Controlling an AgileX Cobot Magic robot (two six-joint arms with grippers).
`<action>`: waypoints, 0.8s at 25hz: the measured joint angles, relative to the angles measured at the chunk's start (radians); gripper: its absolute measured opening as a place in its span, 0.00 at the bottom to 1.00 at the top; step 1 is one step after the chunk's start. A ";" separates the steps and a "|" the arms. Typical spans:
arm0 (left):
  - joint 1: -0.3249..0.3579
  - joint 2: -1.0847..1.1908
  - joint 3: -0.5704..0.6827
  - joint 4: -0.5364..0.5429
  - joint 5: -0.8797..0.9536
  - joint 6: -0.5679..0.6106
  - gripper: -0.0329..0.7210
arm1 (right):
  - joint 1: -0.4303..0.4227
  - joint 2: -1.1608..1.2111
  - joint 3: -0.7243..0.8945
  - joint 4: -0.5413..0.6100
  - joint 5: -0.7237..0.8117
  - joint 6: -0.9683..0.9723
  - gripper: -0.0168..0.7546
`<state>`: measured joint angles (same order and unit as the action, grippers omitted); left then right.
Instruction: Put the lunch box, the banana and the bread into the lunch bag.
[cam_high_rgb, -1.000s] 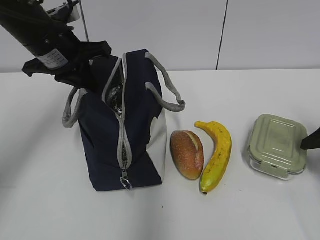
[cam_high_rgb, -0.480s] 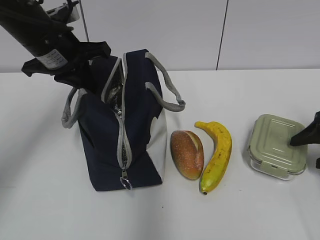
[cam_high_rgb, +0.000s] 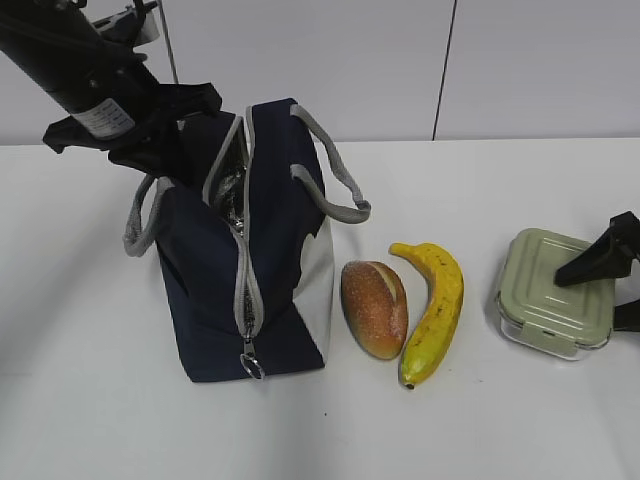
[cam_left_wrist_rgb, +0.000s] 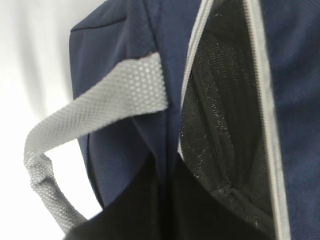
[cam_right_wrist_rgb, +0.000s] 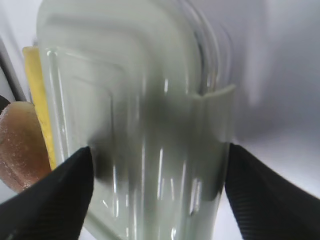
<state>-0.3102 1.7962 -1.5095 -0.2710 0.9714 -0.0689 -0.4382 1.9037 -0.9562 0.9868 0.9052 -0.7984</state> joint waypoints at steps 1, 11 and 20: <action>0.000 0.000 0.000 0.000 0.000 0.000 0.04 | 0.000 0.010 -0.007 0.000 0.009 -0.002 0.81; 0.000 0.000 0.000 0.001 0.001 0.000 0.04 | 0.000 0.027 -0.018 0.019 0.048 -0.019 0.61; 0.000 0.000 0.000 0.004 0.004 0.000 0.04 | 0.000 0.034 -0.018 0.112 0.087 -0.023 0.50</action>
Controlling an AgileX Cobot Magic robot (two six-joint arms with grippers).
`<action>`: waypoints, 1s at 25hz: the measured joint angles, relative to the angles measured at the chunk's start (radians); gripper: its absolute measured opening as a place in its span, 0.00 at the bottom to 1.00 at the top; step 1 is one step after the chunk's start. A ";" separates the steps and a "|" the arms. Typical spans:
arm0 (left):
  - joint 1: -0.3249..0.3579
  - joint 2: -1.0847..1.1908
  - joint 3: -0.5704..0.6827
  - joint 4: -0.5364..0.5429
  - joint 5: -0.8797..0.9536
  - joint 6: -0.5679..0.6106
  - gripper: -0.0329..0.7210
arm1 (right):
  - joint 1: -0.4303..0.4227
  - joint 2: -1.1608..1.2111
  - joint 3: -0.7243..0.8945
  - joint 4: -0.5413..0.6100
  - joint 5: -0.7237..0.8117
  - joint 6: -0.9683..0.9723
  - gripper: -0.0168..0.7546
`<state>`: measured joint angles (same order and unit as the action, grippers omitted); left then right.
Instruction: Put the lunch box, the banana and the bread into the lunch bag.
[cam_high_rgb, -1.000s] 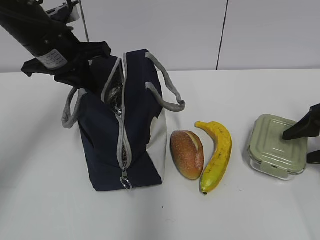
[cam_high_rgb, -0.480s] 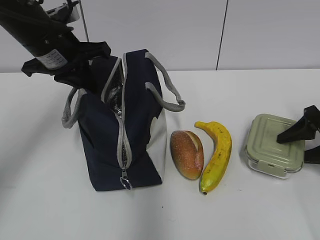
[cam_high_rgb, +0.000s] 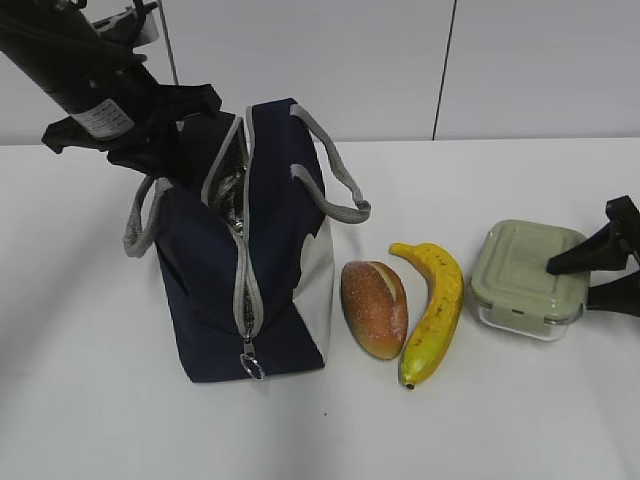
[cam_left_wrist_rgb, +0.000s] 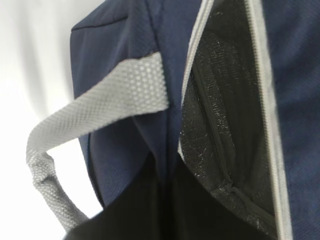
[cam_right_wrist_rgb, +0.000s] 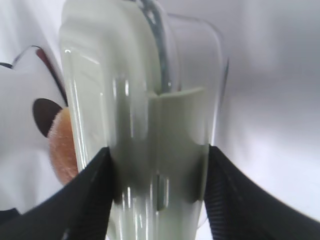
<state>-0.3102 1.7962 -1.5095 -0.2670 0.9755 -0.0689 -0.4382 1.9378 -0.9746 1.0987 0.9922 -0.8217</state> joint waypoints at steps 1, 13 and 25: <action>0.000 0.000 0.000 0.000 0.001 0.000 0.04 | 0.000 0.002 0.000 0.032 0.010 0.000 0.50; 0.000 -0.017 0.000 -0.019 -0.017 0.000 0.04 | 0.192 -0.047 -0.235 0.237 0.127 -0.020 0.50; 0.000 -0.026 0.000 -0.129 -0.043 0.077 0.04 | 0.440 -0.064 -0.525 0.226 0.178 0.221 0.50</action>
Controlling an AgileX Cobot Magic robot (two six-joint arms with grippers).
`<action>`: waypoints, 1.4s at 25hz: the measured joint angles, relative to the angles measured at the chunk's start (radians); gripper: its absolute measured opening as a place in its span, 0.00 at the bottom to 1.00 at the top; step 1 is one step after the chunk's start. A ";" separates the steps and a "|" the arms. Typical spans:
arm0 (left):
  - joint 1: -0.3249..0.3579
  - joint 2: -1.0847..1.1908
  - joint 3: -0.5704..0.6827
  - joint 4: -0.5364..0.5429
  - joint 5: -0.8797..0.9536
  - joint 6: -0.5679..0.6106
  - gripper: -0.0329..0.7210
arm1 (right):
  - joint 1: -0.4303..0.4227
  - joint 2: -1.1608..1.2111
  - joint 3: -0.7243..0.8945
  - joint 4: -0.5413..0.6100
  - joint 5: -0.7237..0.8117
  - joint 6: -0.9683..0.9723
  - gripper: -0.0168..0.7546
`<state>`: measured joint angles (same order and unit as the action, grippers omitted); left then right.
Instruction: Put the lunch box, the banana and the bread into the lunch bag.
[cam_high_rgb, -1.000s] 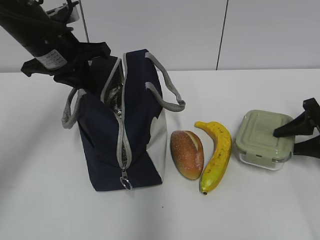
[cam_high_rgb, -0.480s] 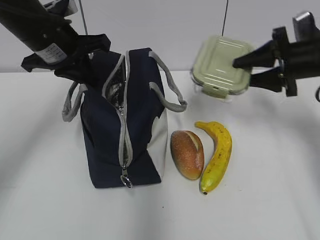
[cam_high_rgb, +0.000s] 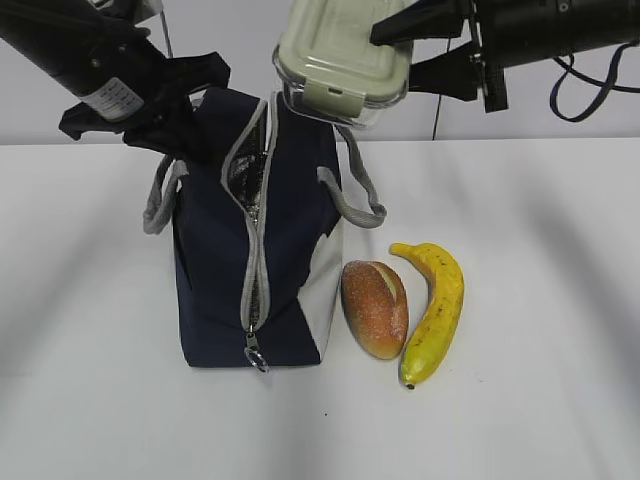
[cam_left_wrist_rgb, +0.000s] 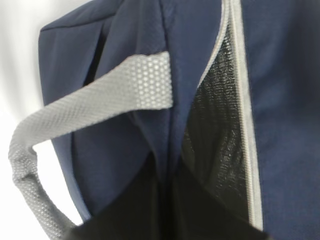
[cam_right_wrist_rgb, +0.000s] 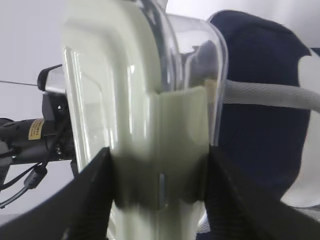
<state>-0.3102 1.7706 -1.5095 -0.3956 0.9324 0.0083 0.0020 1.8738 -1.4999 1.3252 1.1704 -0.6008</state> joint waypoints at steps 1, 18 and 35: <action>0.000 0.000 0.000 0.000 0.000 0.003 0.04 | 0.008 0.000 -0.005 -0.002 0.002 0.009 0.50; 0.000 0.000 0.000 -0.004 -0.007 0.006 0.04 | 0.100 0.085 -0.012 -0.230 -0.061 0.146 0.50; 0.000 0.000 0.000 -0.006 -0.013 0.006 0.04 | 0.238 0.087 -0.014 -0.328 -0.193 0.201 0.50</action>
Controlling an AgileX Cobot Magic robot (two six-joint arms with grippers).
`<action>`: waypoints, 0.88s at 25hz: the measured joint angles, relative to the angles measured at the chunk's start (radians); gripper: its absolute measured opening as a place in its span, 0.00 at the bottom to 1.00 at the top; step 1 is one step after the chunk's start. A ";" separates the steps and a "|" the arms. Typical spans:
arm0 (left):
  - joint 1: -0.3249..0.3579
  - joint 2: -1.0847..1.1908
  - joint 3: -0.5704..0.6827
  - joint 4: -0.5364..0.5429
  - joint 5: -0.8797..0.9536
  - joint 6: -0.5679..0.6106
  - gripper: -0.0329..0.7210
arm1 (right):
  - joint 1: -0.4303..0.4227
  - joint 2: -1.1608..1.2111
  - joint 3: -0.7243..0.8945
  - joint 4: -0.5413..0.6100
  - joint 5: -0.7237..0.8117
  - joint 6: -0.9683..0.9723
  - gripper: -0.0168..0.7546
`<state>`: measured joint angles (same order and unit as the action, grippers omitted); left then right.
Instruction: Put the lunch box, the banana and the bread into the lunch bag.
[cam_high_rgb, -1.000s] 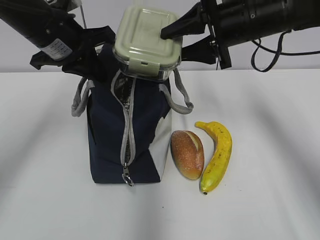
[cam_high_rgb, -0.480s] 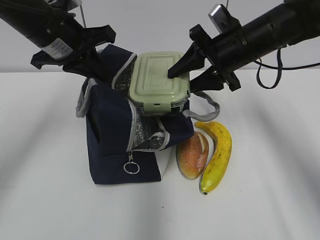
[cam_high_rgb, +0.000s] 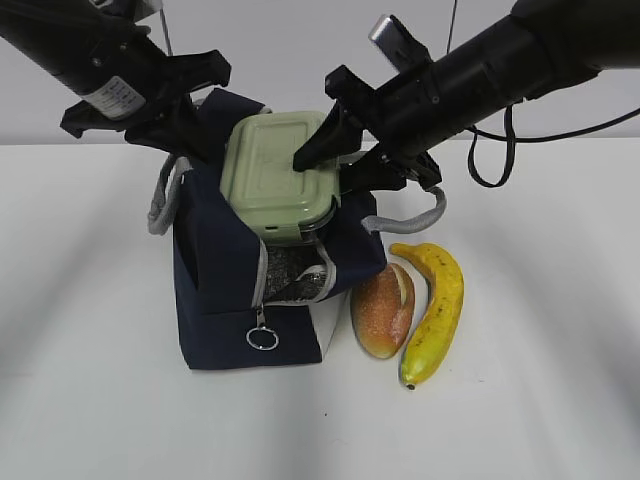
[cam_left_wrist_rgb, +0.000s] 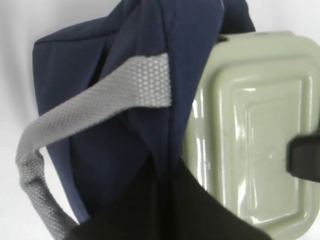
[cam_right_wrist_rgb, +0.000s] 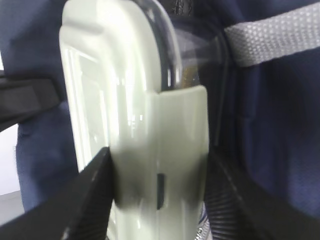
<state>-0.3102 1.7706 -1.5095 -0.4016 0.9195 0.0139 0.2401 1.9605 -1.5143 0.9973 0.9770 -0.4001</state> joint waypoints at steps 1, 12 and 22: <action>0.000 0.000 0.000 0.000 0.000 0.000 0.04 | 0.004 0.000 0.000 0.000 -0.005 0.000 0.50; 0.000 0.000 0.000 -0.005 0.001 0.001 0.04 | 0.032 0.121 -0.015 -0.001 -0.029 0.025 0.50; 0.000 0.000 0.000 -0.005 0.003 0.001 0.04 | 0.042 0.243 -0.113 0.008 -0.042 0.041 0.50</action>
<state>-0.3102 1.7706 -1.5095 -0.4066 0.9226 0.0151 0.2819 2.2031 -1.6278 1.0050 0.9346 -0.3587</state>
